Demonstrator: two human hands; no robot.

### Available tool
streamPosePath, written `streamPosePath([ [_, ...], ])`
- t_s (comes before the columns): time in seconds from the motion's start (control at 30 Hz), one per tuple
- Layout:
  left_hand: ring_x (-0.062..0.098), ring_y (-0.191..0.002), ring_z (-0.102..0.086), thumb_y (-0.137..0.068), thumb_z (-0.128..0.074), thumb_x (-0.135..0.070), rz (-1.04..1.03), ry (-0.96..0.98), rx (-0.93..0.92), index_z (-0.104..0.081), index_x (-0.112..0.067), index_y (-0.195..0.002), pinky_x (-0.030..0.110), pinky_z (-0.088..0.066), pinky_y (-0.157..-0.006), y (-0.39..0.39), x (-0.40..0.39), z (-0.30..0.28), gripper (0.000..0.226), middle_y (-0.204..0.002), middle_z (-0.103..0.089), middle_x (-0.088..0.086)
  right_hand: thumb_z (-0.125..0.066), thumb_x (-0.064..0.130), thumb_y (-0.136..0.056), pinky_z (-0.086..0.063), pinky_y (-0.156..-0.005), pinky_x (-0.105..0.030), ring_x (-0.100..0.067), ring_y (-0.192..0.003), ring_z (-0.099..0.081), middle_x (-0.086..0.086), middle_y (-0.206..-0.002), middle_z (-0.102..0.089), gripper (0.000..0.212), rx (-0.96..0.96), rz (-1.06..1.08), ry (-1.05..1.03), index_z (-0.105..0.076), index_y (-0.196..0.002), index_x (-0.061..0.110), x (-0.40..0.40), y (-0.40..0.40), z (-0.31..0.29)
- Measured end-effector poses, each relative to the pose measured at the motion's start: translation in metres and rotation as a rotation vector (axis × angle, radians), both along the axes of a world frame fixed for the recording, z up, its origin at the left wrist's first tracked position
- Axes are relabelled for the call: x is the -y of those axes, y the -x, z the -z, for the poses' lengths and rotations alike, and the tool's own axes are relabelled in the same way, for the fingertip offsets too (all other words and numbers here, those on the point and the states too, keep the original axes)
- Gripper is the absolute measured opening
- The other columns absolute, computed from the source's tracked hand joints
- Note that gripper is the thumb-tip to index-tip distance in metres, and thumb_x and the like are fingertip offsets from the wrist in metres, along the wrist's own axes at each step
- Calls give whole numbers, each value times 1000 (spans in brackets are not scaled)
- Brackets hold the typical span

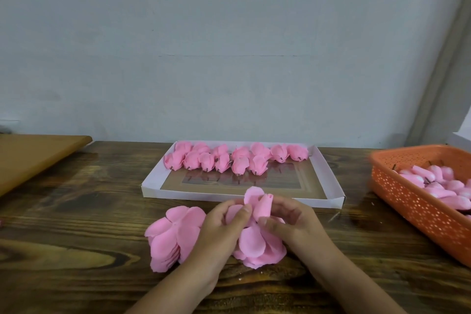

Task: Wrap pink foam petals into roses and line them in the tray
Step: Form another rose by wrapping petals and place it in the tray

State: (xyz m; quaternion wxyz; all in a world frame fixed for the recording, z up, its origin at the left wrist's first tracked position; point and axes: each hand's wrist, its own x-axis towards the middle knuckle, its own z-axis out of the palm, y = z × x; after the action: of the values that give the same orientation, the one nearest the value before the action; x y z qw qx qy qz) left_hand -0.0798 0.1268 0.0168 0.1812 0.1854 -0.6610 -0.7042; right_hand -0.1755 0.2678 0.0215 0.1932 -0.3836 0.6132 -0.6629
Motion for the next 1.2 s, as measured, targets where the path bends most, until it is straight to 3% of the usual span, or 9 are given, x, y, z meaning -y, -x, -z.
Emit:
streamPosePath([
  [0.13,32,-86,-75,-101,-58,-21,-40,46,-22,-74,-21,-93,48,-61,-63,0,-1,2,18,-92,-76,12,-60,3,-93,-56,-77,-25,-18,-96,-73,-4,-101,-77,28,-30,16,-23,-77,-101,24,2,-1,1],
  [0.3,27,-79,-75,-98,-61,-20,-51,62,-11,-72,-16,-99,39,-60,-58,0,-2,4,11,-90,-76,13,-62,11,-90,-58,-74,-27,-18,-90,-74,-2,-99,-77,23,-11,78,-10,-77,-100,26,5,-5,2],
  [0.47,27,-90,-76,-98,-63,-18,-16,88,-29,-74,-17,-102,41,-63,-68,-1,-3,3,11,-92,-78,10,-70,2,-88,-57,-85,-31,-17,-92,-73,-3,-97,-77,37,12,195,4,-65,-119,21,8,-6,4],
  [0.57,26,-90,-77,-96,-65,-14,-2,52,-14,-74,-18,-105,38,-62,-67,-2,-2,3,13,-93,-79,10,-70,8,-86,-57,-79,-32,-22,-90,-73,-6,-94,-77,18,-4,191,22,-75,-103,14,7,-6,4],
  [0.7,27,-84,-76,-95,-63,-9,-53,-10,22,-74,-12,-102,34,-58,-62,-2,2,3,14,-91,-79,10,-66,-2,-90,-57,-80,-32,-26,-93,-72,-9,-95,-77,21,36,171,53,-77,-98,14,5,-5,5],
  [0.77,31,-86,-76,-95,-65,-11,-95,-62,41,-73,-11,-105,40,-59,-63,-1,3,2,13,-94,-79,11,-66,-2,-90,-56,-79,-28,-23,-93,-72,-7,-97,-77,25,33,145,53,-78,-98,17,6,-6,5],
  [0.87,31,-90,-76,-95,-66,-11,-161,-98,55,-75,-11,-101,57,-61,-78,0,4,0,11,-94,-79,10,-65,-2,-90,-55,-79,-26,-21,-95,-72,-7,-100,-77,29,30,102,61,-78,-100,22,7,-7,5],
  [1.0,32,-92,-75,-96,-66,-16,-149,-88,78,-77,-13,-99,62,-58,-85,-2,3,-1,12,-95,-78,11,-63,-2,-92,-54,-79,-24,-19,-96,-72,-5,-102,-77,29,-14,34,35,-77,-103,22,6,-8,4],
  [1.2,30,-94,-76,-100,-59,-36,-36,-106,41,-80,-13,-98,48,-61,-86,-4,-2,-5,31,-97,-79,12,-66,-3,-90,-54,-81,-23,-18,-97,-73,-3,-100,-78,31,-23,92,40,-79,-100,23,8,-9,4],
])
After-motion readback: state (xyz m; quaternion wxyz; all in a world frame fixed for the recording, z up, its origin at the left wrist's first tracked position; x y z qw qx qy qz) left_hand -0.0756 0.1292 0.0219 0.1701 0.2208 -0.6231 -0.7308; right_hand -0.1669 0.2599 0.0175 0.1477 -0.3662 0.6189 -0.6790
